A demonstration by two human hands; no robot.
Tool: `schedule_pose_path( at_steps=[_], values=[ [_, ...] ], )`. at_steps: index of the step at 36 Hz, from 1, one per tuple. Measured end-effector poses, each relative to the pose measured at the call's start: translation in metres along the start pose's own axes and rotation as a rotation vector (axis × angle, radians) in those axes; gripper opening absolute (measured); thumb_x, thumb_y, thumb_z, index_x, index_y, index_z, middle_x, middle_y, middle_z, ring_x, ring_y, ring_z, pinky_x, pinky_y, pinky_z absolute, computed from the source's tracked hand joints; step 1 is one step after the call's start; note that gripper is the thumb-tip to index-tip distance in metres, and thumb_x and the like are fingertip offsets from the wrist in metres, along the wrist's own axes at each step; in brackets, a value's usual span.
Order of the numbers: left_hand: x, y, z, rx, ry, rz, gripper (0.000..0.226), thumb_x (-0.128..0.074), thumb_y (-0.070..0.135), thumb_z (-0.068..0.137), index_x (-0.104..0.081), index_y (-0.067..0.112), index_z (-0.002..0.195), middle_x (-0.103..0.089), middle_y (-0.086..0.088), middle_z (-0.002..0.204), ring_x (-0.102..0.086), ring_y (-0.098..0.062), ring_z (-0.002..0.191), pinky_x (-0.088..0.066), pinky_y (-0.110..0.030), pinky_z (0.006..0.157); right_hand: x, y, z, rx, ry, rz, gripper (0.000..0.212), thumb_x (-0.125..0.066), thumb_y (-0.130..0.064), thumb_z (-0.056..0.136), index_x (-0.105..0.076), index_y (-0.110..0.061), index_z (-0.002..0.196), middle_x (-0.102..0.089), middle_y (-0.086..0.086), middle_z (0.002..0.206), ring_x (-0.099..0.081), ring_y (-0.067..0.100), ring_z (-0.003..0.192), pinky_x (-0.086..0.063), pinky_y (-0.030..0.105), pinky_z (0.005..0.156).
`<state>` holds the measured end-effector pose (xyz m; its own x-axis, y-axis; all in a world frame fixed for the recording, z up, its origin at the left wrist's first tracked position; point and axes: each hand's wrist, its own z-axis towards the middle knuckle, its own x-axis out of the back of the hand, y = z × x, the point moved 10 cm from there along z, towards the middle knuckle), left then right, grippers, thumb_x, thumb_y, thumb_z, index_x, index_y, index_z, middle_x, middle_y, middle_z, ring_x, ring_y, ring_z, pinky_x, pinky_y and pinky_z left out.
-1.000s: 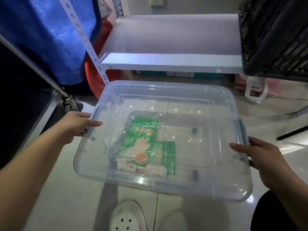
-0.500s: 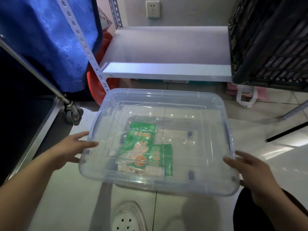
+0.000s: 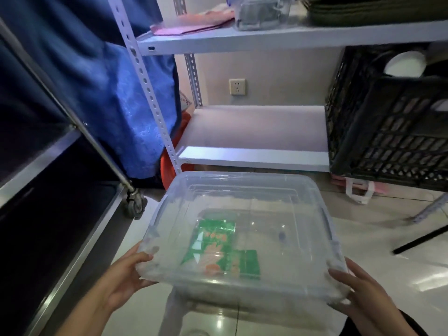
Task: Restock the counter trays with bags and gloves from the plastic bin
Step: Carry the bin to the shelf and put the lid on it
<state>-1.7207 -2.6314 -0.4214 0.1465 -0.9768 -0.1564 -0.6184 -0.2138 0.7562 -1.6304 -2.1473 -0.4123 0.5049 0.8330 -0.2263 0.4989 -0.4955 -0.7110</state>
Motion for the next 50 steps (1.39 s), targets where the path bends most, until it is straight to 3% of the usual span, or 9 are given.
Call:
schedule_pose_path(
  at_steps=[10, 21, 24, 28, 33, 37, 41, 45, 50],
  values=[
    [-0.023, 0.106, -0.051, -0.243, -0.088, -0.107, 0.057, -0.051, 0.003, 0.079, -0.060, 0.018, 0.133, -0.065, -0.013, 0.131, -0.058, -0.040, 0.117, -0.053, -0.052, 0.085, -0.036, -0.117, -0.053, 0.266, -0.198, 0.013, 0.052, -0.067, -0.003, 0.065, -0.072, -0.026, 0.111, -0.075, 0.005, 0.109, -0.074, 0.020, 0.086, -0.057, 0.051, 0.073],
    [-0.107, 0.222, -0.034, -0.261, -0.088, -0.067, 0.022, -0.060, 0.017, 0.071, -0.075, 0.002, 0.077, -0.064, -0.012, 0.059, -0.062, -0.023, 0.045, -0.052, -0.026, 0.042, -0.081, -0.238, -0.047, 0.487, -0.181, -0.044, 0.033, -0.063, -0.013, 0.085, -0.071, -0.026, 0.114, -0.075, 0.007, 0.109, -0.073, 0.030, 0.093, -0.060, 0.050, 0.075],
    [-0.116, 0.230, -0.020, -0.266, -0.075, -0.105, 0.024, -0.058, 0.011, 0.079, -0.065, -0.001, 0.098, -0.065, -0.017, 0.076, -0.064, -0.027, 0.056, -0.057, -0.036, 0.045, -0.079, -0.239, -0.034, 0.479, -0.129, -0.057, 0.032, -0.062, -0.011, 0.087, -0.068, -0.022, 0.117, -0.074, 0.010, 0.109, -0.069, 0.035, 0.098, -0.057, 0.050, 0.077],
    [-0.121, 0.236, -0.002, -0.317, -0.079, -0.052, 0.042, -0.060, 0.008, 0.079, -0.059, -0.002, 0.120, -0.059, -0.023, 0.108, -0.058, -0.036, 0.095, -0.050, -0.054, 0.099, -0.079, -0.232, -0.035, 0.586, -0.144, -0.089, 0.055, -0.075, -0.008, 0.072, -0.064, -0.032, 0.120, -0.074, 0.004, 0.110, -0.071, 0.031, 0.098, -0.059, 0.052, 0.078],
    [-0.127, 0.241, 0.002, -0.497, -0.192, -0.002, 0.047, -0.061, 0.004, 0.077, -0.060, -0.001, 0.124, -0.068, -0.021, 0.122, -0.064, -0.040, 0.109, -0.051, -0.053, 0.095, -0.077, -0.235, -0.046, 0.892, -0.060, -0.456, 0.071, -0.086, -0.029, 0.062, -0.057, -0.056, 0.122, -0.036, -0.012, 0.155, -0.042, 0.013, 0.137, -0.045, 0.049, 0.105],
    [-0.130, 0.239, 0.004, -0.589, -0.289, 0.040, 0.046, -0.062, 0.000, 0.080, -0.063, 0.010, 0.126, -0.064, -0.021, 0.130, -0.066, -0.037, 0.112, -0.058, -0.048, 0.088, -0.101, -0.239, -0.049, 1.110, 0.062, -0.958, 0.056, -0.073, -0.055, 0.059, -0.062, -0.053, 0.115, -0.019, -0.018, 0.158, -0.017, 0.016, 0.148, -0.041, 0.015, 0.101],
    [-0.126, 0.254, 0.011, -0.716, -0.122, -0.038, 0.088, -0.075, 0.001, 0.074, -0.038, 0.031, 0.147, -0.042, -0.011, 0.153, -0.066, -0.020, 0.112, -0.059, -0.036, 0.085, -0.119, -0.265, -0.062, 1.375, 0.372, -1.179, 0.047, -0.074, -0.048, 0.068, -0.072, -0.030, 0.112, -0.051, 0.006, 0.144, -0.024, 0.041, 0.143, -0.024, 0.059, 0.111],
    [-0.150, 0.302, -0.018, -1.185, 0.392, 0.665, 0.073, -0.079, 0.029, 0.082, -0.042, 0.047, 0.143, -0.023, -0.004, 0.161, -0.024, -0.020, 0.147, -0.024, -0.041, 0.118, -0.154, -0.288, -0.052, 1.476, 0.444, -1.336, 0.039, -0.078, -0.021, 0.081, -0.071, -0.017, 0.118, -0.069, 0.011, 0.121, -0.055, 0.037, 0.123, -0.035, 0.061, 0.104],
    [-0.232, 0.284, 0.006, -1.238, 0.443, 1.306, 0.058, -0.045, 0.042, 0.100, -0.024, 0.035, 0.154, -0.012, -0.008, 0.166, 0.001, -0.037, 0.152, -0.003, -0.054, 0.121, -0.185, -0.290, -0.023, 1.448, 0.494, -1.470, 0.048, -0.062, -0.015, 0.091, -0.054, -0.011, 0.138, -0.057, 0.017, 0.138, -0.045, 0.043, 0.131, -0.030, 0.059, 0.111]
  ],
)
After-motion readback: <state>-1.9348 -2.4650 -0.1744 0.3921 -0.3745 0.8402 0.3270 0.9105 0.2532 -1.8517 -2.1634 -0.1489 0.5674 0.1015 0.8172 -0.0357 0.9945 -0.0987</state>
